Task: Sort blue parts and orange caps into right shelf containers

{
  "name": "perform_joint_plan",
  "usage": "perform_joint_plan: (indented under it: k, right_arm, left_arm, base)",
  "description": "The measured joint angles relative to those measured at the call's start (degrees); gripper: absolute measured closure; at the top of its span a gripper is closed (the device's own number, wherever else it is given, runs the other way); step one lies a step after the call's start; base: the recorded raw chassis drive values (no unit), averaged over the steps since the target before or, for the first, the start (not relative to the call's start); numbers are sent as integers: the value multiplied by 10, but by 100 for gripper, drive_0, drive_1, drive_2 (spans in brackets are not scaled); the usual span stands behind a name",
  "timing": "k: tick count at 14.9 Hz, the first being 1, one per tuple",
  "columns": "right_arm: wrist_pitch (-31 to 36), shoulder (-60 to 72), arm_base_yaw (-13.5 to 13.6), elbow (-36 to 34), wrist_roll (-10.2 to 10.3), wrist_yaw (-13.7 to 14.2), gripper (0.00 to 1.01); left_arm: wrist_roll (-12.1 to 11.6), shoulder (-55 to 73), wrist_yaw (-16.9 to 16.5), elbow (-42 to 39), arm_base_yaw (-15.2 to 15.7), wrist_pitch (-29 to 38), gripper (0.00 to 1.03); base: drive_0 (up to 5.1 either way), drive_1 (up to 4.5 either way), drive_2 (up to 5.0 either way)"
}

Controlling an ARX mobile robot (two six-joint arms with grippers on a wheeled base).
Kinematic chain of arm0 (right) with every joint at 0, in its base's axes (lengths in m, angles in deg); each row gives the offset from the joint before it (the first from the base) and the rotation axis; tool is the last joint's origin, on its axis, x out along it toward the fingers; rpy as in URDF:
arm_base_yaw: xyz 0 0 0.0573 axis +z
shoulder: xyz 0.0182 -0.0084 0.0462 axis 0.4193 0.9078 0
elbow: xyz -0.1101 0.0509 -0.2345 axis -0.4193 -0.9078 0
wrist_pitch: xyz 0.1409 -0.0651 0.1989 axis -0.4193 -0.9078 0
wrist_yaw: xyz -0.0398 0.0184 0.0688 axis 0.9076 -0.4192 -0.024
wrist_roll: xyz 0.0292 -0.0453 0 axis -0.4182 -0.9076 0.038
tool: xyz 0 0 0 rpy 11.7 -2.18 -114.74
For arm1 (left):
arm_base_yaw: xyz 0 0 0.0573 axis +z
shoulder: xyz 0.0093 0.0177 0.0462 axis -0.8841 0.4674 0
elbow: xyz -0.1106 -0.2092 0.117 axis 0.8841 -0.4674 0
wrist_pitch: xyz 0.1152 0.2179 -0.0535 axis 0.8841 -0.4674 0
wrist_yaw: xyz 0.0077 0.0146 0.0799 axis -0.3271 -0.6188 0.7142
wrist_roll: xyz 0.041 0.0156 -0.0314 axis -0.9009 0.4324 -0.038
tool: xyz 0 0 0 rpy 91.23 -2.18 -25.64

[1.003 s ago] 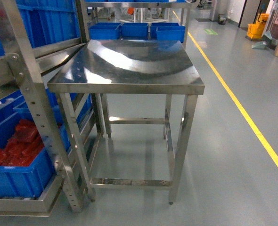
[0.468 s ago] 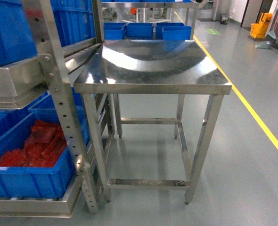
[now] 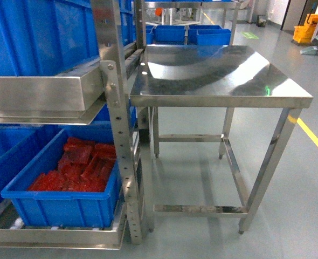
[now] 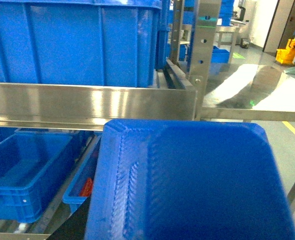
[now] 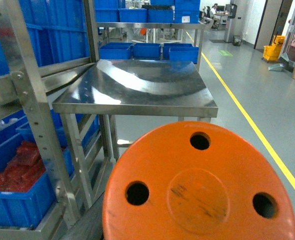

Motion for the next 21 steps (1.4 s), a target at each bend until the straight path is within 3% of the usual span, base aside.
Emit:
perform_joint_plan:
  k: [21]
  right_arm:
    - [2,0,0,0,0,-1,57]
  left_arm:
    - [0,0,0,0,0,0,60]
  base:
    - [-509,234,234]
